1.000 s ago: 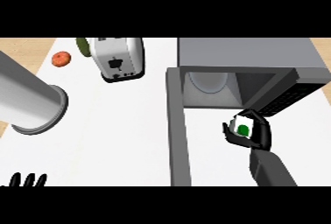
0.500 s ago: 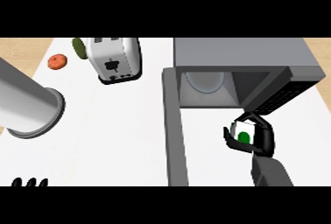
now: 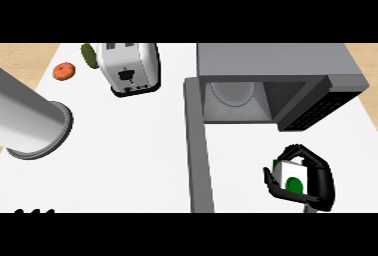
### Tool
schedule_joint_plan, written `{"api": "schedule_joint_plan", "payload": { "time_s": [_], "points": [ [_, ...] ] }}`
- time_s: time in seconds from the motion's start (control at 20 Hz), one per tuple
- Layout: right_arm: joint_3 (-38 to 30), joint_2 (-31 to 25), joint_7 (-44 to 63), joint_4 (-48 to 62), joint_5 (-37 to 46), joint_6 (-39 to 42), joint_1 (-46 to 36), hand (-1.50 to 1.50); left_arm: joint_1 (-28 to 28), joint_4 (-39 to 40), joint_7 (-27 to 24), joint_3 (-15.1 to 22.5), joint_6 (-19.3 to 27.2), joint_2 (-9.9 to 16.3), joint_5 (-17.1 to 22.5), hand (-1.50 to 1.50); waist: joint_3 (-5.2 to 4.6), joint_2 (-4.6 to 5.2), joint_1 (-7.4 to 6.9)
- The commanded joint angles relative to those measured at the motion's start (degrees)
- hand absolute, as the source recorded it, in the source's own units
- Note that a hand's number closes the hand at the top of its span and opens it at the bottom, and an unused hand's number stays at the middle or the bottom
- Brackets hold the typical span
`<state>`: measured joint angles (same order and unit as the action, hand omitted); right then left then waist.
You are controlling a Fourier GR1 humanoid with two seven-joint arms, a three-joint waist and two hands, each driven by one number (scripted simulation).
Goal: Pick up the milk, place it into the microwave and close the microwave
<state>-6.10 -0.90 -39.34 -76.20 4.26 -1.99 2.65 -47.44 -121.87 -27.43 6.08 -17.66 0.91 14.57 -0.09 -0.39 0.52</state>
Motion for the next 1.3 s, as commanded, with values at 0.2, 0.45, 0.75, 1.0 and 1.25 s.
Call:
{"api": "schedule_joint_plan", "payload": {
  "time_s": [0.2, 0.45, 0.75, 1.0, 1.25],
  "points": [
    [10.20, 0.89, 6.85, -13.06, -12.23, 1.33, 5.94, 1.50, 0.22, 0.89, -1.35, 1.76, 1.42, -0.86, -1.46, -1.50, 0.09, 0.23, -0.60],
    [15.29, 0.90, 11.17, -16.65, -8.98, -8.19, 2.74, 1.50, -2.49, -0.53, -0.71, -2.34, -1.68, 1.27, 2.54, -1.50, 0.08, 0.28, -0.90],
    [12.44, 0.89, 16.30, -8.72, -4.01, -11.64, -9.15, 1.50, 1.17, 1.06, 0.60, -4.42, -0.71, 1.06, 4.12, -1.50, 0.09, 0.36, -1.08],
    [17.34, 0.90, 15.10, 1.75, -5.42, -20.62, -16.80, 1.50, 2.92, 3.66, -0.40, -8.12, -1.49, 2.12, 5.02, -1.50, 0.09, 0.41, -1.26],
    [13.82, 0.90, 15.86, 13.56, -3.46, -23.75, -24.25, 1.50, 1.47, 5.38, -2.13, -5.74, -2.74, 0.77, 2.61, -1.50, 0.10, 0.44, -1.41]
  ]
}}
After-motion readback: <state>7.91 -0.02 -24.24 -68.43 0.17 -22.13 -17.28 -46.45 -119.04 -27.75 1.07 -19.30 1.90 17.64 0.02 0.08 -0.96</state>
